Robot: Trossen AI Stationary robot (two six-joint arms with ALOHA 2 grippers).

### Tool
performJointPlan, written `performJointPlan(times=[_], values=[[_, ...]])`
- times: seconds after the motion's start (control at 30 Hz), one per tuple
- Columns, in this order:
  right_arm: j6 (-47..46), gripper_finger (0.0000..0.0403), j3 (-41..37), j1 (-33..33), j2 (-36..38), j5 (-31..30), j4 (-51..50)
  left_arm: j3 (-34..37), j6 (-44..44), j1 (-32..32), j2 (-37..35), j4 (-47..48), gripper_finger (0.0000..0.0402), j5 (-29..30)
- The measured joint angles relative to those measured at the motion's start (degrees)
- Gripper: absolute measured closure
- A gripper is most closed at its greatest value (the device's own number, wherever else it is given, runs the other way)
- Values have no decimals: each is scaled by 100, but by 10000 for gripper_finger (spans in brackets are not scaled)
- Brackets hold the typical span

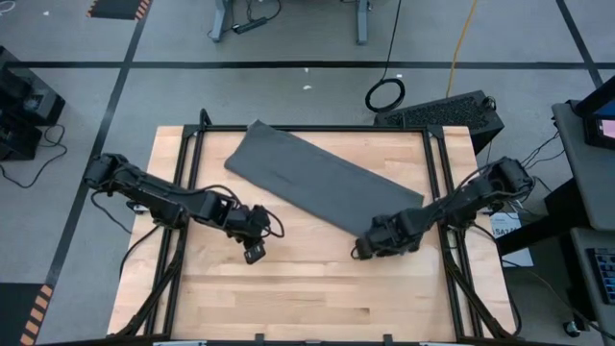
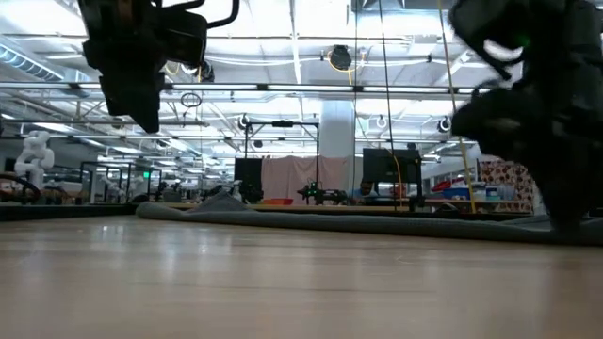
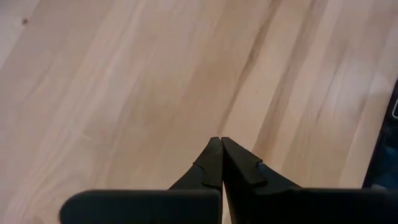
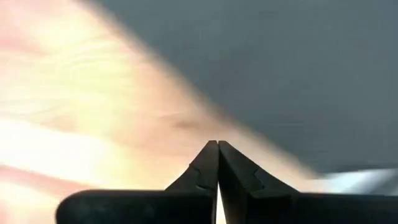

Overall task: Roll towel into tight, uniform cylinder
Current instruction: Roll the towel

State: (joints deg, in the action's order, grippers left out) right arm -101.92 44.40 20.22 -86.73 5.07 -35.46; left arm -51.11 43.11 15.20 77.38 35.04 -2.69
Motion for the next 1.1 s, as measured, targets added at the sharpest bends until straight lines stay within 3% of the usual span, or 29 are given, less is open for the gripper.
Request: performJointPlan(times=[0.13,0.33,0.47,0.7,0.9,1.1], values=[[-515,403,385,180,-1,-884,-76,0,86,178,-62,10,398,-92],[-164,403,1052,-50,-1,-1120,-2253,-4,322,573,-155,-35,398,-55],[530,403,921,-315,-13,-959,-2795,-4,397,817,-149,15,398,-25],[975,403,323,-384,-141,-153,-1964,-4,617,1139,-146,47,398,3],[988,403,310,-113,-572,629,-1363,-4,756,1357,-146,50,398,234],[-78,403,754,257,-1210,1092,388,-4,760,1424,-146,97,398,451]])
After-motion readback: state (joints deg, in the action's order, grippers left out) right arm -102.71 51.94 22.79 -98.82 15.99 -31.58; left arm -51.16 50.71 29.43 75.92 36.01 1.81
